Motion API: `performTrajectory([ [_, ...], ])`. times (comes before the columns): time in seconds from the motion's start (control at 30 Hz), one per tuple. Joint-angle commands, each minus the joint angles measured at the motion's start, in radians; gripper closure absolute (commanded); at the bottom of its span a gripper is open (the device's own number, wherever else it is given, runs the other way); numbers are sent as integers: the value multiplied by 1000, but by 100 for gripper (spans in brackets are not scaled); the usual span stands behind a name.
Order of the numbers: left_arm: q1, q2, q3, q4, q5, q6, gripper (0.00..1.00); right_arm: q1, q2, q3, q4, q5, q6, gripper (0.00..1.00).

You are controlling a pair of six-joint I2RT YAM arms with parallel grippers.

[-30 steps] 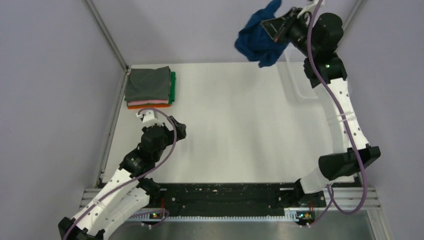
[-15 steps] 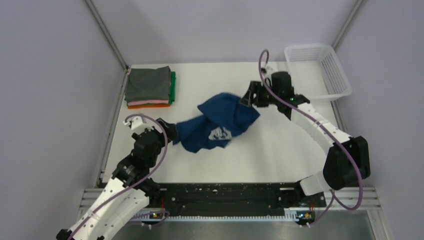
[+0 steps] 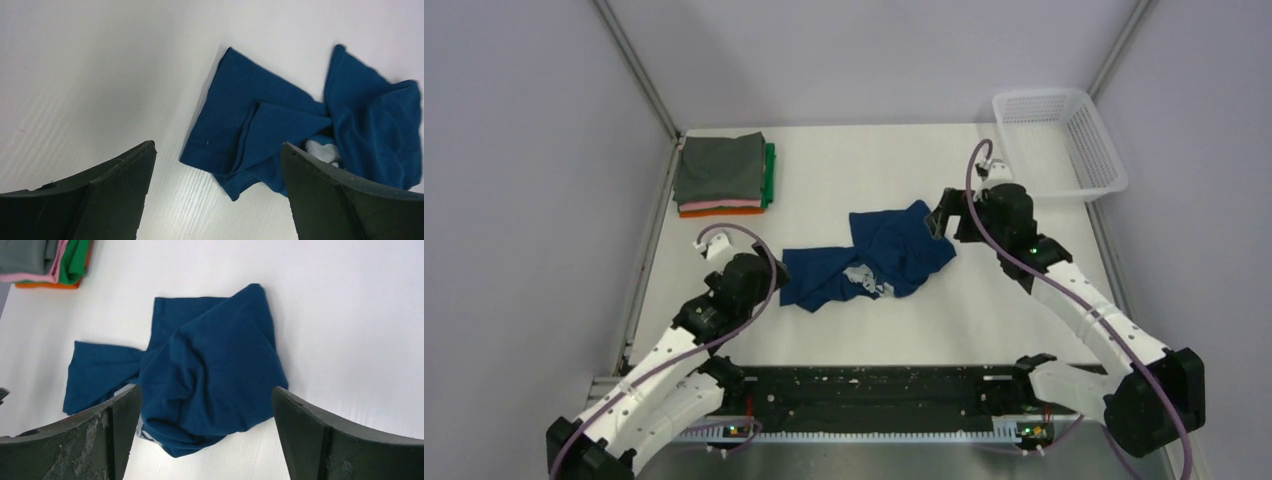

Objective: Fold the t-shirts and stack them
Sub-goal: Move the tshirt to the center of the board, then flatten out the tshirt

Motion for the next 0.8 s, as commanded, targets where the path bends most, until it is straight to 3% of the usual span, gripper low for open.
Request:
performTrajectory([
  [0.0, 6, 110, -16, 25, 48, -41, 1, 101, 85, 27, 88, -48, -25, 1],
  [0.17, 56, 221, -18, 55, 122, -39, 4, 288, 321, 207, 39, 115, -63, 2],
  [0.27, 114, 276, -38, 120, 226, -28, 12, 351, 513, 338, 11, 185, -74, 2],
  [0.4, 194, 354, -48, 175, 390, -1, 19, 378, 724, 524, -51, 246, -67, 2],
  [0.6, 207, 466, 9, 102, 416, 35, 23, 387, 951, 745, -106, 266, -70, 3],
  [0.77, 208, 638, 110, 7, 444, 81, 32, 389, 1027, 813, -135, 300, -72, 3],
])
